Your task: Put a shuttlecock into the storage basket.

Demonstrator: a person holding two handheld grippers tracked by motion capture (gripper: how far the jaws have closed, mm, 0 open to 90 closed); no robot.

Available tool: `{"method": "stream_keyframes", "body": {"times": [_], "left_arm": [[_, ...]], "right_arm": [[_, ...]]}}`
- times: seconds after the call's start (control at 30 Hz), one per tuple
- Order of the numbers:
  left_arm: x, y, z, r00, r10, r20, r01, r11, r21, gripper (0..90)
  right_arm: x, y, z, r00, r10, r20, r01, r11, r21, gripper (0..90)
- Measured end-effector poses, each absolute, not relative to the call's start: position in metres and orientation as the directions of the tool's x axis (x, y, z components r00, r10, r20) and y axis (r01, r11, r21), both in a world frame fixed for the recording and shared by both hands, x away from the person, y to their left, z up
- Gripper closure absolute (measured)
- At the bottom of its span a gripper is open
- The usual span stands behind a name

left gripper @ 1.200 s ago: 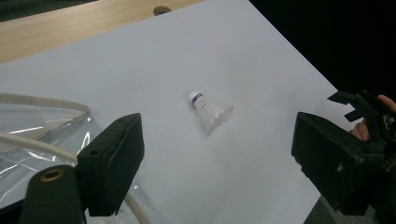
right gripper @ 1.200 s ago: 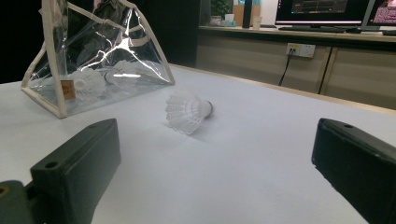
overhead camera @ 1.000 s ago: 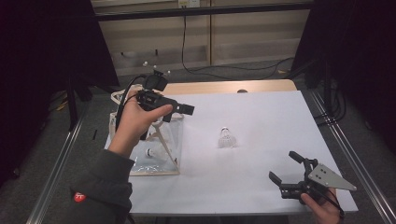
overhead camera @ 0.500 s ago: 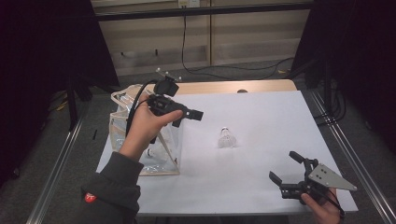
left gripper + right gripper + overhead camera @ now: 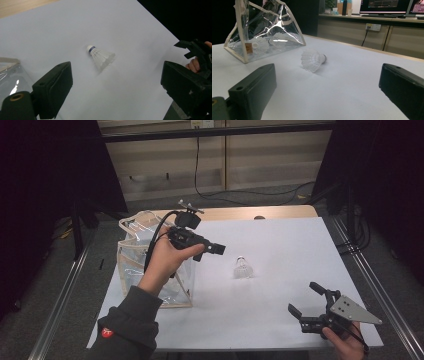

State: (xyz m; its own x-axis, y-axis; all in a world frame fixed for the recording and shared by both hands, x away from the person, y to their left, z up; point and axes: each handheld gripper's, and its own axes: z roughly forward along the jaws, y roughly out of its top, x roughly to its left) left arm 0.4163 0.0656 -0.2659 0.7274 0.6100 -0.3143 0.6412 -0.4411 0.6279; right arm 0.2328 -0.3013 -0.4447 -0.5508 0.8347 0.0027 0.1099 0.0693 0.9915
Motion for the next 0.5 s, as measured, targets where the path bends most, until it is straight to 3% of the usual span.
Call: {"method": "stream_keyframes", "body": {"times": [0.5], "left_arm": [[0.412, 0.054, -0.283, 0.736, 0.608, -0.299, 0.632, -0.456, 0.626, 10.5]], "right_arm": [[0.233, -0.301, -0.445, -0.551, 0.834, 0.002, 0.110, 0.071, 0.991, 1.2]]}}
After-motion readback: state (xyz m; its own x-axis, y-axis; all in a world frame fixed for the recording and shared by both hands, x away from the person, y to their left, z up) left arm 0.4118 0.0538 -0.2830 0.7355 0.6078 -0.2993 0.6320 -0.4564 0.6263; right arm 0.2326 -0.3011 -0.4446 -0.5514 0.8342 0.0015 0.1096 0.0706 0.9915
